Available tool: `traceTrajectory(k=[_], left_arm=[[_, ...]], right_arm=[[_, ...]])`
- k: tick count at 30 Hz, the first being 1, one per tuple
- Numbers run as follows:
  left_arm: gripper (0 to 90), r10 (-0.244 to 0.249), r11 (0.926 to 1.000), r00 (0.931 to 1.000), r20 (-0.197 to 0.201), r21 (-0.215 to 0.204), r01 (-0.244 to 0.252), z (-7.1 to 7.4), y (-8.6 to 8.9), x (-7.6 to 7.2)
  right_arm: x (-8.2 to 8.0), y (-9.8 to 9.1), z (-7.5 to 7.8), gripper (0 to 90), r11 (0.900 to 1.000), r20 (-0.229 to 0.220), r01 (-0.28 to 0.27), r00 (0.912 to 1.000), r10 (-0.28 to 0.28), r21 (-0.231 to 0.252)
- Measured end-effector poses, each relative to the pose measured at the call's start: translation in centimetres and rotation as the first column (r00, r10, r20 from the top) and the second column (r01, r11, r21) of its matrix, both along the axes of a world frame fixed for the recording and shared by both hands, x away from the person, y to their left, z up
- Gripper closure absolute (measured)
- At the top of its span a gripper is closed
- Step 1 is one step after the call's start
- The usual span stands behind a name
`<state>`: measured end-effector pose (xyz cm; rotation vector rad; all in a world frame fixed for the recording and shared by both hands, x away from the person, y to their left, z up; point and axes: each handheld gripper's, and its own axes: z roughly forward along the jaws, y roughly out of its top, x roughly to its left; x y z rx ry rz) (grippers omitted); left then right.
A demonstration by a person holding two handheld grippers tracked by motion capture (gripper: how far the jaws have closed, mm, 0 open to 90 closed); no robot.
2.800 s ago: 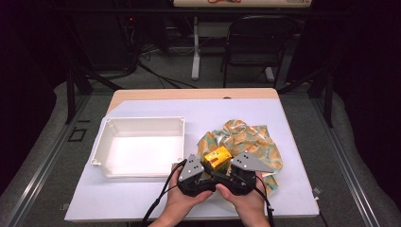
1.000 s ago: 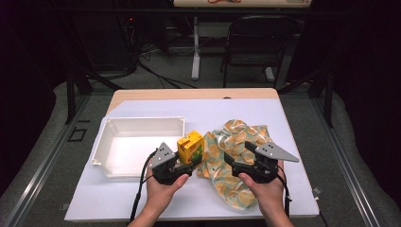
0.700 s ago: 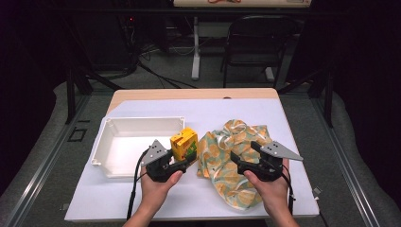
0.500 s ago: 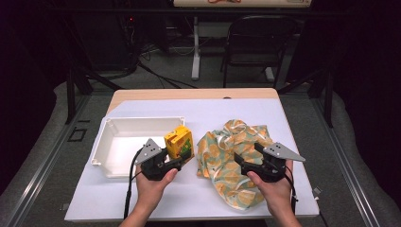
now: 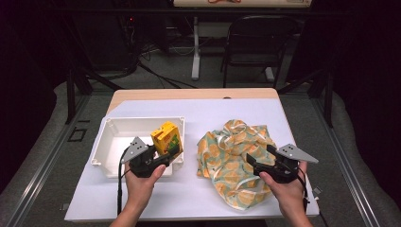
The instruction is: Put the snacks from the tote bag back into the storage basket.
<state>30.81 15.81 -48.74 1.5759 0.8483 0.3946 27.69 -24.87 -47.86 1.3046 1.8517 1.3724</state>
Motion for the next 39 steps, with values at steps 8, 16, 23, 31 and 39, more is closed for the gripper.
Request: traceTrajectory(k=[8, 16, 23, 31, 39], left_arm=[[50.6, 0.029, 0.9985, 0.997, -0.072, -0.044, -0.032, -1.5, 1.9, 1.0], [50.8, 0.048, 0.9988, 0.9971, -0.059, 0.002, -0.048, -3.3, 1.6, 1.1], [50.8, 0.111, 0.9927, 0.9886, -0.102, 0.06, -0.105, -4.7, 1.2, 1.2], [50.8, 0.125, 0.9895, 0.9821, -0.141, 0.09, -0.113, -5.9, 1.1, 1.5], [50.8, 0.133, 0.9836, 0.97, -0.203, 0.147, -0.104, -6.7, 0.8, 1.7]], right_arm=[[-0.2, -0.4, -1.0, 14.9, 0.9998, -0.013, 0.02, 0.9997, -0.02, -0.005], [-0.2, -0.5, -2.2, 15.7, 0.9987, -0.032, 0.033, 0.9989, -0.035, -0.038], [-0.1, -0.6, -2.8, 16.1, 0.9967, -0.032, 0.047, 0.9983, -0.049, -0.065], [-0.2, -0.5, -3.3, 16.4, 0.9966, -0.03, 0.058, 0.9978, -0.06, -0.059], [0.0, 0.0, -3.6, 16.6, 0.9954, -0.021, 0.056, 0.9981, -0.057, -0.078]])
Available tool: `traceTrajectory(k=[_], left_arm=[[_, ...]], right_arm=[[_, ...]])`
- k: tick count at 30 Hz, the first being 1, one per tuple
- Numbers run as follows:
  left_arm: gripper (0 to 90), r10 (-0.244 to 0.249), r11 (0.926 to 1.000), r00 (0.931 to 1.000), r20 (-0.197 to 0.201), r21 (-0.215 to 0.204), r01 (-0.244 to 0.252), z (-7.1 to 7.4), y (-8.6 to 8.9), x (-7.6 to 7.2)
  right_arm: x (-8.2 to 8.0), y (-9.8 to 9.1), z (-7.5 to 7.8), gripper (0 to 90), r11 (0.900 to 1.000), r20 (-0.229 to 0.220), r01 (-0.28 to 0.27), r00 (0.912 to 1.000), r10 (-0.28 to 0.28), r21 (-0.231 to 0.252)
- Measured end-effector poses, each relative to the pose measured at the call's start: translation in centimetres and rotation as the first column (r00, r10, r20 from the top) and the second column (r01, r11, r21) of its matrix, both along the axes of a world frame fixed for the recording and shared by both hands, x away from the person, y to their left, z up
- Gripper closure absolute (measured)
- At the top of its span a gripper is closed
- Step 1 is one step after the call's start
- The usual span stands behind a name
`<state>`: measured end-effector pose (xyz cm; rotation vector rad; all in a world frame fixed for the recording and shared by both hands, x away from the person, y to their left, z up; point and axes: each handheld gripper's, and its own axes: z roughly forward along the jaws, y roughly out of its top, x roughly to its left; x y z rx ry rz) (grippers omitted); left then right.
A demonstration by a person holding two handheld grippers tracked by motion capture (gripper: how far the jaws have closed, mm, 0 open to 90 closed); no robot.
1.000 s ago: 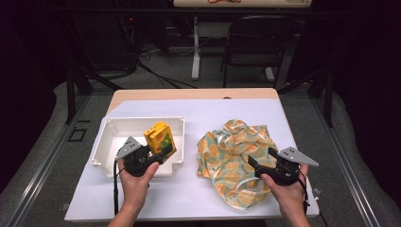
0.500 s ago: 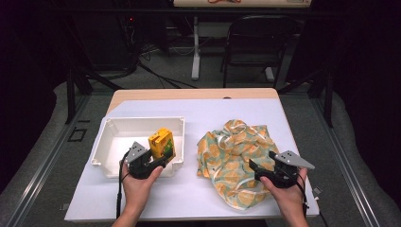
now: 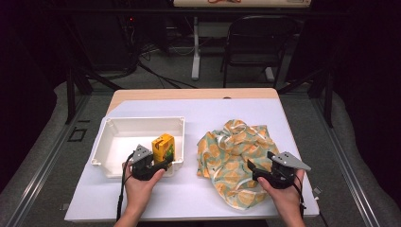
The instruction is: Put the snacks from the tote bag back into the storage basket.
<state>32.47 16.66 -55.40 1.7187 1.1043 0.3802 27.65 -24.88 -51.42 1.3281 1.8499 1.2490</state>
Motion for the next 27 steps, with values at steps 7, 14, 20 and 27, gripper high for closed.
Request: traceTrajectory(k=[7, 14, 20, 27], left_arm=[[50.9, 0.025, 0.9997, 0.9997, 0.005, 0.004, -0.025, -0.5, 0.1, 0.8], [52.0, 0.033, 0.9995, 0.9994, -0.015, 0.001, -0.033, -0.4, 0.0, 1.1], [52.0, 0.02, 0.9992, 0.9998, 0.005, 0.034, -0.02, -0.5, -0.3, 0.8], [52.2, 0.021, 0.9992, 0.9996, 0.019, 0.034, -0.022, -0.7, -0.3, 0.6]], right_arm=[[0.2, 0.0, -0.2, 17.0, 0.9997, 0.003, -0.004, 1.0, 0.004, -0.025], [0.3, -0.2, -0.3, 17.3, 0.9998, 0.002, 0.0, 1.0, 0.0, -0.02], [0.3, -0.3, -0.3, 17.5, 0.9997, 0.002, 0.005, 1.0, -0.005, -0.025], [0.0, 0.0, 0.1, 17.8, 0.9995, 0.027, 0.005, 0.9996, -0.005, -0.03]])
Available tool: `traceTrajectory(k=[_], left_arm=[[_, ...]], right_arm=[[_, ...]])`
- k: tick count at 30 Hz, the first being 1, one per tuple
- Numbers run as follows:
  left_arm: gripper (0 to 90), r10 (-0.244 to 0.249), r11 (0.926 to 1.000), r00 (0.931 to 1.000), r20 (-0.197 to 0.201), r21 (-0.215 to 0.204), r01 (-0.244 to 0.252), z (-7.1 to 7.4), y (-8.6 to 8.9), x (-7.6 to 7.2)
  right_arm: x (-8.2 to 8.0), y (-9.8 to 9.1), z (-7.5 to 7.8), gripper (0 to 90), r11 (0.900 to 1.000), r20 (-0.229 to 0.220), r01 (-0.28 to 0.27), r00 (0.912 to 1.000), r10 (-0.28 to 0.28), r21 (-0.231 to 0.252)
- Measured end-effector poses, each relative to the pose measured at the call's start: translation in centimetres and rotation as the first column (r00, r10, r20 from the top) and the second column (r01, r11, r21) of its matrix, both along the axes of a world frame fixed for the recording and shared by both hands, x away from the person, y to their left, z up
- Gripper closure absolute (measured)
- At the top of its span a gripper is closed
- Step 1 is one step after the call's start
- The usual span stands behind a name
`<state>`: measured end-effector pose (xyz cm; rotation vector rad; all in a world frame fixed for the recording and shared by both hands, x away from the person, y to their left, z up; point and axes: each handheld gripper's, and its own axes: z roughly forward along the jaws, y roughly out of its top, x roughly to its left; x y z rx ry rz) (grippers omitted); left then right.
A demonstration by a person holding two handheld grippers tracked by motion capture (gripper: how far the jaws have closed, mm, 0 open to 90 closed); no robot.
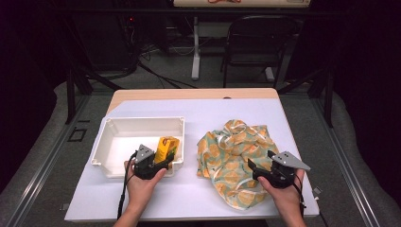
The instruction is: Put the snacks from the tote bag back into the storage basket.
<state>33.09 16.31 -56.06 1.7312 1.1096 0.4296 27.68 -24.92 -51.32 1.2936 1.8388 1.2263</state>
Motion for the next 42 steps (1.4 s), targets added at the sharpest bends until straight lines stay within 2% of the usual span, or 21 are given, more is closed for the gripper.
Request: traceTrajectory(k=[3, 8, 10, 12, 14, 19, 21, 25, 26, 31, 36, 42], left_arm=[[52.4, 0.005, 0.9999, 1.0, -0.002, -0.009, -0.005, 0.0, 0.1, 0.0], [52.8, 0.011, 0.9999, 0.9999, 0.004, -0.003, -0.011, 0.0, 0.0, 0.0], [53.2, 0.012, 0.9998, 0.9999, -0.005, -0.012, -0.012, 0.1, 0.2, 0.0], [53.6, 0.026, 0.9996, 0.9997, 0.003, -0.009, -0.026, 0.1, 0.3, 0.1], [53.8, 0.028, 0.9992, 0.9996, 0.009, -0.028, -0.028, 0.2, 0.7, 0.2], [53.8, 0.028, 0.9971, 0.9991, 0.033, -0.072, -0.025, 0.5, 1.0, 0.4], [53.7, 0.027, 0.9973, 0.9986, 0.045, -0.07, -0.024, 0.6, 0.9, 0.4], [53.5, 0.022, 0.9965, 0.9984, 0.052, -0.082, -0.018, 0.8, 1.0, 0.2], [53.5, 0.022, 0.9962, 0.998, 0.059, -0.085, -0.017, 0.9, 1.0, 0.1], [53.4, 0.032, 0.9944, 0.9951, 0.094, -0.104, -0.023, 1.9, 1.4, -0.3], [53.4, 0.033, 0.9918, 0.9921, 0.121, -0.126, -0.018, 2.7, 1.8, -0.7], [53.2, 0.021, 0.9901, 0.9888, 0.148, -0.14, 0.0, 3.5, 1.9, -1.2]], right_arm=[[-0.4, 0.5, 0.4, 17.7, 0.9997, 0.036, -0.008, 0.9993, 0.008, -0.022], [-0.6, 1.2, 0.6, 17.5, 0.9991, 0.04, -0.03, 0.9987, 0.031, -0.029], [-0.8, 1.6, 0.9, 17.2, 0.9992, 0.051, -0.038, 0.9979, 0.039, -0.012], [-0.9, 2.0, 1.3, 17.1, 0.9985, 0.06, -0.055, 0.9967, 0.055, -0.009], [-1.0, 2.5, 1.5, 17.0, 0.9974, 0.067, -0.072, 0.9952, 0.072, -0.004], [-0.9, 3.3, 1.5, 17.1, 0.996, 0.059, -0.09, 0.9943, 0.089, 0.0], [-0.7, 3.8, 1.6, 17.2, 0.9945, 0.048, -0.101, 0.9938, 0.1, 0.026], [-0.1, 6.2, 2.6, 17.1, 0.9857, 0.06, -0.161, 0.9856, 0.158, 0.048], [0.1, 7.0, 2.9, 17.0, 0.9824, 0.068, -0.181, 0.9817, 0.178, 0.046], [1.4, 11.1, 3.9, 16.7, 0.9623, 0.069, -0.256, 0.9657, 0.25, 0.092], [2.6, 14.1, 4.4, 16.6, 0.9437, 0.053, -0.295, 0.9554, 0.291, 0.149], [3.5, 16.4, 5.0, 16.0, 0.9309, 0.046, -0.323, 0.9462, 0.32, 0.17]])
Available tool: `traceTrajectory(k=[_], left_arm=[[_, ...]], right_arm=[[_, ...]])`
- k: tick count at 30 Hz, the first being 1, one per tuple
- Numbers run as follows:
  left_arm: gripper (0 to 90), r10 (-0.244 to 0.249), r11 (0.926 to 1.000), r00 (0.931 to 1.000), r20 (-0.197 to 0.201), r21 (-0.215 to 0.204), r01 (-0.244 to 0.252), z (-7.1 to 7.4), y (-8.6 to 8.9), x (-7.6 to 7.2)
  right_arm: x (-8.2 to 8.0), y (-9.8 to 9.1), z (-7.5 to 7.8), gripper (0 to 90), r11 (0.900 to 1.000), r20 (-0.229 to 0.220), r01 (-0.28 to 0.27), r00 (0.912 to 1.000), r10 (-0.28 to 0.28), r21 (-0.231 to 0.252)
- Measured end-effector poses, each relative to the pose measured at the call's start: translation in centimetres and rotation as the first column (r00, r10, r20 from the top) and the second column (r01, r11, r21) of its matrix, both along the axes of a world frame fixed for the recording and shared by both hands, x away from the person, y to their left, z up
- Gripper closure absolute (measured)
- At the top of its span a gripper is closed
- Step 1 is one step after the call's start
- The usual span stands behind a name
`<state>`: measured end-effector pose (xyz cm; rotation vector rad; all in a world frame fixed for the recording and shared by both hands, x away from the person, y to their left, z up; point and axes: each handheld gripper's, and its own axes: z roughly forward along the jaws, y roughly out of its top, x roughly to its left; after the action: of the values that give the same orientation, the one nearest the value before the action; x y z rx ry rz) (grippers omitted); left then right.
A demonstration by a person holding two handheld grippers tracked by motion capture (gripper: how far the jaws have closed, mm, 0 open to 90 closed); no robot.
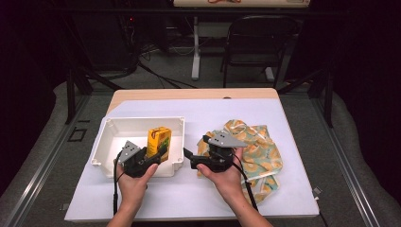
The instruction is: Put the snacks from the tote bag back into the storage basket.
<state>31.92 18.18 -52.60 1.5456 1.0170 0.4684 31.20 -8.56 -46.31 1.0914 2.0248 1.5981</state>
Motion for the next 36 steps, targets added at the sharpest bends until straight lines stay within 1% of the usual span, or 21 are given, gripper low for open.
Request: traceTrajectory(k=[4, 11, 15, 16, 17, 21, 23, 24, 26, 29, 36], left_arm=[[53.1, -0.01, 0.9999, 0.9999, 0.01, -0.004, 0.01, 0.2, -0.3, -0.2], [53.1, -0.037, 0.9993, 0.9989, 0.028, -0.007, 0.037, 0.5, -1.0, -0.4], [53.0, -0.047, 0.9988, 0.998, 0.041, 0.01, 0.047, 0.6, -1.3, -0.6], [53.0, -0.05, 0.9987, 0.998, 0.038, 0.013, 0.049, 0.6, -1.3, -0.6], [53.1, -0.052, 0.9986, 0.9978, 0.041, 0.007, 0.052, 0.6, -1.4, -0.6], [53.0, -0.06, 0.9982, 0.9971, 0.047, 0.006, 0.06, 0.6, -1.7, -0.8], [53.0, -0.064, 0.9979, 0.9967, 0.05, 0.013, 0.064, 0.7, -1.8, -0.9], [53.0, -0.063, 0.9979, 0.9966, 0.053, 0.016, 0.062, 0.7, -1.8, -0.9], [53.0, -0.061, 0.9981, 0.9966, 0.055, 0.01, 0.06, 0.7, -1.8, -0.9], [52.9, -0.061, 0.9981, 0.9964, 0.059, 0.008, 0.06, 0.8, -1.7, -0.9], [52.9, -0.059, 0.9982, 0.9957, 0.072, 0.017, 0.058, 0.8, -1.8, -1.1]], right_arm=[[0.4, 0.9, 0.5, 15.7, 0.9998, 0.0, -0.011, 0.9999, 0.011, 0.015], [0.9, 2.3, 1.2, 13.7, 0.9991, -0.015, -0.036, 0.9992, 0.036, 0.023], [1.4, 3.1, 1.2, 12.9, 0.9981, -0.034, -0.05, 0.9981, 0.051, 0.036], [1.5, 3.2, 1.2, 12.8, 0.9978, -0.039, -0.053, 0.9978, 0.055, 0.04], [1.6, 3.4, 1.2, 12.6, 0.9976, -0.041, -0.053, 0.9977, 0.055, 0.045], [2.0, 3.9, 1.2, 11.0, 0.9967, -0.062, -0.06, 0.9961, 0.063, 0.056], [2.2, 4.1, 1.1, 10.0, 0.9963, -0.075, -0.06, 0.9951, 0.065, 0.062], [2.3, 4.2, 1.1, 9.8, 0.9959, -0.082, -0.059, 0.9945, 0.065, 0.068], [2.4, 4.4, 1.0, 9.3, 0.9948, -0.093, -0.061, 0.9933, 0.068, 0.082], [2.5, 4.5, 0.9, 8.9, 0.9939, -0.104, -0.063, 0.9919, 0.073, 0.091], [3.2, 5.4, 0.8, 8.7, 0.9917, -0.136, -0.062, 0.9877, 0.077, 0.112]])
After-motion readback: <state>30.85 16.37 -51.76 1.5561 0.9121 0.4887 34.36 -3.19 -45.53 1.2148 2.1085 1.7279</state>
